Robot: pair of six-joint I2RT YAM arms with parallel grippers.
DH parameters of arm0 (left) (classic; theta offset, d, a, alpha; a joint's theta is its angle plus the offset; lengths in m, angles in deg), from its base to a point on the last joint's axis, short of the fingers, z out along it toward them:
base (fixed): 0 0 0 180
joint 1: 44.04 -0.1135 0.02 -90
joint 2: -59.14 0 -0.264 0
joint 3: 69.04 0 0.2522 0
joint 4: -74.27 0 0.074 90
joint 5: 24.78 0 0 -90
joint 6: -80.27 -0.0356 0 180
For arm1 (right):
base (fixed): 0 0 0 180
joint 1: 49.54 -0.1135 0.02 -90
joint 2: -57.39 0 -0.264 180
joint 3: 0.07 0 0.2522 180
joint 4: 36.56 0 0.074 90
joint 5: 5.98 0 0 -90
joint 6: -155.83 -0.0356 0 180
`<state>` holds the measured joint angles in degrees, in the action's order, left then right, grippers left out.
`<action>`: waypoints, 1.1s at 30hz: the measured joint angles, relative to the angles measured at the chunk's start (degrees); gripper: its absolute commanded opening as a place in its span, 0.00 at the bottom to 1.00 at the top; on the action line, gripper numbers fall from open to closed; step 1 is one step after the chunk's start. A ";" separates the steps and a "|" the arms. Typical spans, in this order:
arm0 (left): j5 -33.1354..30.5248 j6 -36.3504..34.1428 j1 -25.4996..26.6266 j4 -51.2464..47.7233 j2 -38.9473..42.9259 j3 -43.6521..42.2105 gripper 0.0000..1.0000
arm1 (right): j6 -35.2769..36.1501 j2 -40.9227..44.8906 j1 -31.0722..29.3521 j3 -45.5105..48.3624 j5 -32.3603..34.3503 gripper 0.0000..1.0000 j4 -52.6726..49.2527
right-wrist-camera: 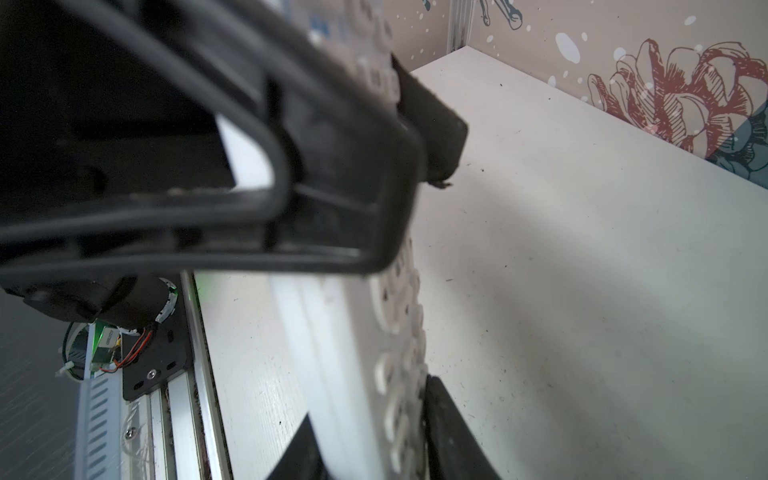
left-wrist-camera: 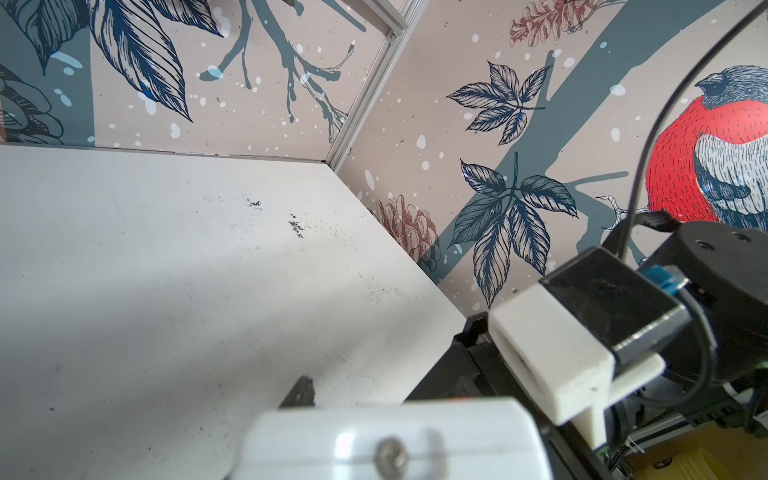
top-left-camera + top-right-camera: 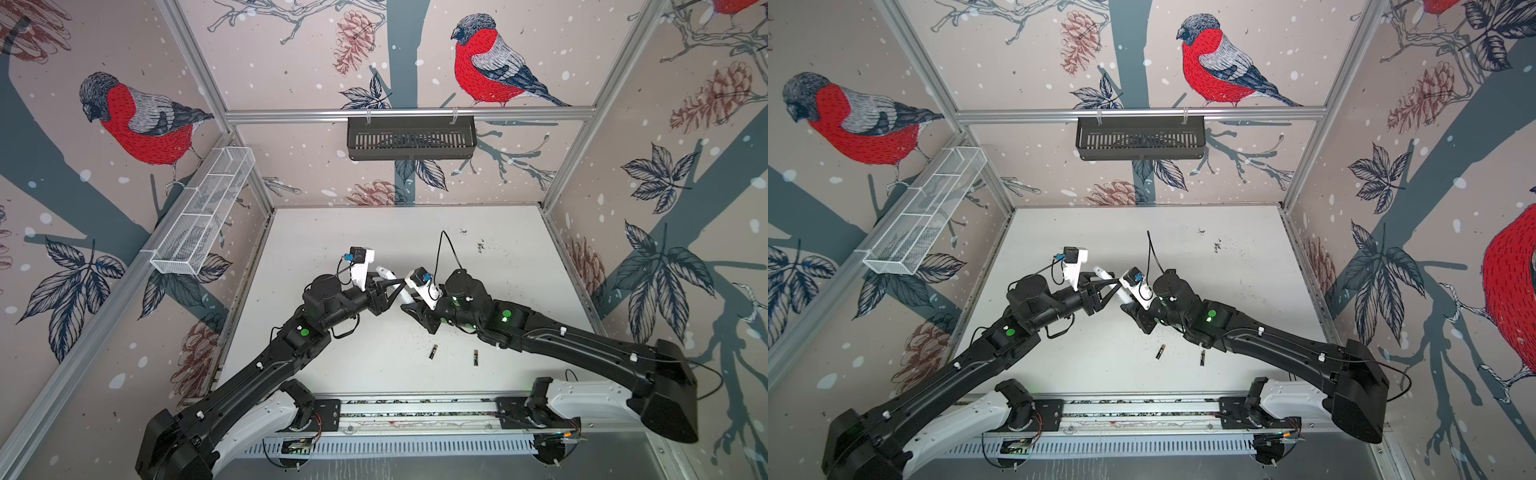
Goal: Load the batteries into the remote control
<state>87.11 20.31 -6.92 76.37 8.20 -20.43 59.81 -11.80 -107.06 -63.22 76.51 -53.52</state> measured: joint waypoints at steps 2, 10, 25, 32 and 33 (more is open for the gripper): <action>0.31 0.17 0.00 0.00 -0.11 0.00 0.40 | 0.44 0.20 0.63 0.00 -1.75 0.30 -0.61; 3.61 -0.31 -0.02 0.55 0.15 0.00 0.94 | 0.11 2.99 5.64 1.38 -8.85 0.25 -1.31; 11.21 -3.43 -0.07 4.94 1.09 -1.84 0.98 | 0.17 9.42 12.57 4.50 -35.12 0.27 -2.78; 21.77 -2.29 0.00 10.95 -0.66 -1.84 0.85 | 0.17 7.26 13.07 4.83 -45.03 0.26 -2.84; 22.67 -1.95 0.09 11.45 -0.66 -1.86 0.81 | 0.17 6.71 13.20 4.83 -46.14 0.26 -2.89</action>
<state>109.77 18.36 -6.83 87.82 7.54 -22.28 59.99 -5.09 -93.86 -58.39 30.37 -56.41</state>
